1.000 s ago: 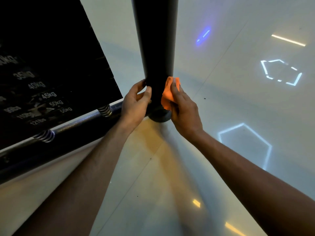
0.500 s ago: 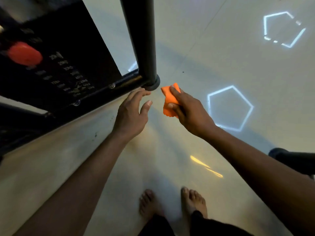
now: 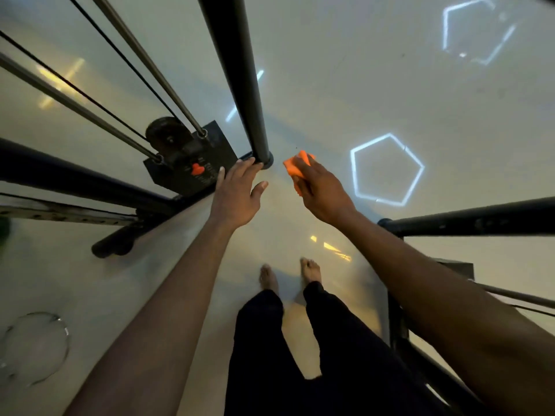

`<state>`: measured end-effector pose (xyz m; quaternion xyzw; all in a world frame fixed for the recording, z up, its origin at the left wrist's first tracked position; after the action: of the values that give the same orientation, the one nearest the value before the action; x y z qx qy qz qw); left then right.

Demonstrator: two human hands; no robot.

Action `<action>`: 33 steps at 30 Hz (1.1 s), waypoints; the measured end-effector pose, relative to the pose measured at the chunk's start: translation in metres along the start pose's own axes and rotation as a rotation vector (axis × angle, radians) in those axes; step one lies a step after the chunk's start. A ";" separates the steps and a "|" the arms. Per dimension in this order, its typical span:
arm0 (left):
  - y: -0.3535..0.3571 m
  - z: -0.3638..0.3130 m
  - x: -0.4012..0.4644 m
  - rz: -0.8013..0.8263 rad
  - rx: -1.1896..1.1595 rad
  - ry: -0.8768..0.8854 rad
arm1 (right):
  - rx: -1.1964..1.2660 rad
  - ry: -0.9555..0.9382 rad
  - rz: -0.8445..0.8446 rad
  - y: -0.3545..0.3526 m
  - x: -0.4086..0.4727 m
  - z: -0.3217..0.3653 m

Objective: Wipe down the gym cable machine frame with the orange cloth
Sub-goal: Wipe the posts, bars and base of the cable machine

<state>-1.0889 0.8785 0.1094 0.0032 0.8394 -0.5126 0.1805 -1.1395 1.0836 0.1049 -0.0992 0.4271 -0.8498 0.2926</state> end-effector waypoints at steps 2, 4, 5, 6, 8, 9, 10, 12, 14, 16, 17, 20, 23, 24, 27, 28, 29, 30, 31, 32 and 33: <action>-0.048 -0.017 -0.017 -0.038 -0.022 -0.009 | 0.008 0.003 -0.046 -0.040 -0.006 0.034; -0.087 -0.028 -0.035 -0.076 -0.043 -0.006 | 0.012 0.012 -0.083 -0.071 -0.010 0.063; -0.101 -0.033 -0.043 -0.087 -0.049 0.005 | 0.019 0.020 -0.103 -0.083 -0.012 0.075; -0.114 -0.037 -0.050 -0.092 -0.054 0.023 | 0.027 0.024 -0.126 -0.094 -0.016 0.087; -0.141 -0.044 -0.061 -0.100 -0.048 0.084 | 0.024 0.023 -0.186 -0.114 -0.023 0.111; -0.154 -0.048 -0.064 -0.109 -0.032 0.115 | 0.010 0.018 -0.214 -0.123 -0.025 0.123; -0.166 -0.050 -0.064 -0.119 -0.011 0.145 | -0.008 0.008 -0.241 -0.131 -0.025 0.132; -0.191 -0.053 -0.059 -0.142 0.020 0.197 | -0.034 -0.003 -0.298 -0.146 -0.021 0.149; -0.215 -0.058 -0.050 -0.169 0.047 0.248 | -0.057 -0.002 -0.357 -0.163 -0.014 0.162; -0.241 -0.065 -0.036 -0.208 0.062 0.294 | -0.085 0.001 -0.408 -0.183 -0.005 0.176; -0.254 -0.070 -0.029 -0.228 0.068 0.321 | -0.103 0.005 -0.436 -0.193 0.000 0.183; -0.289 -0.090 -0.007 -0.289 0.063 0.401 | -0.138 0.013 -0.540 -0.226 0.013 0.203; -0.320 -0.113 0.016 -0.375 0.061 0.466 | -0.142 0.018 -0.621 -0.254 0.033 0.211; -0.330 -0.120 0.025 -0.408 0.063 0.482 | -0.147 0.017 -0.645 -0.263 0.041 0.212; -0.360 -0.137 0.052 -0.528 0.081 0.527 | -0.167 -0.014 -0.722 -0.291 0.074 0.212; -0.370 -0.143 0.060 -0.574 0.099 0.547 | -0.162 -0.030 -0.746 -0.301 0.086 0.213; -0.379 -0.148 0.067 -0.623 0.125 0.566 | -0.158 -0.046 -0.763 -0.310 0.099 0.213; -0.387 -0.153 0.075 -0.673 0.157 0.578 | -0.164 -0.060 -0.771 -0.318 0.115 0.211; -0.395 -0.157 0.083 -0.719 0.188 0.579 | -0.181 -0.069 -0.770 -0.326 0.130 0.210; -0.401 -0.160 0.091 -0.756 0.216 0.569 | -0.207 -0.078 -0.763 -0.332 0.146 0.209; -0.406 -0.162 0.099 -0.787 0.242 0.552 | -0.239 -0.090 -0.751 -0.337 0.162 0.207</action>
<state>-1.3070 0.8074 0.4943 -0.1576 0.7279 -0.6156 -0.2576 -1.3233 1.0072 0.4831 -0.3190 0.4437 -0.8368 -0.0338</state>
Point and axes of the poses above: each hand's wrist, its own x-axis towards the middle knuckle, its own y-axis out of the palm, z = x × y, the point moved 6 cm from there along x, towards the middle knuckle, and after that the axes turned 7 degrees about -y, right-handed, at the moved point
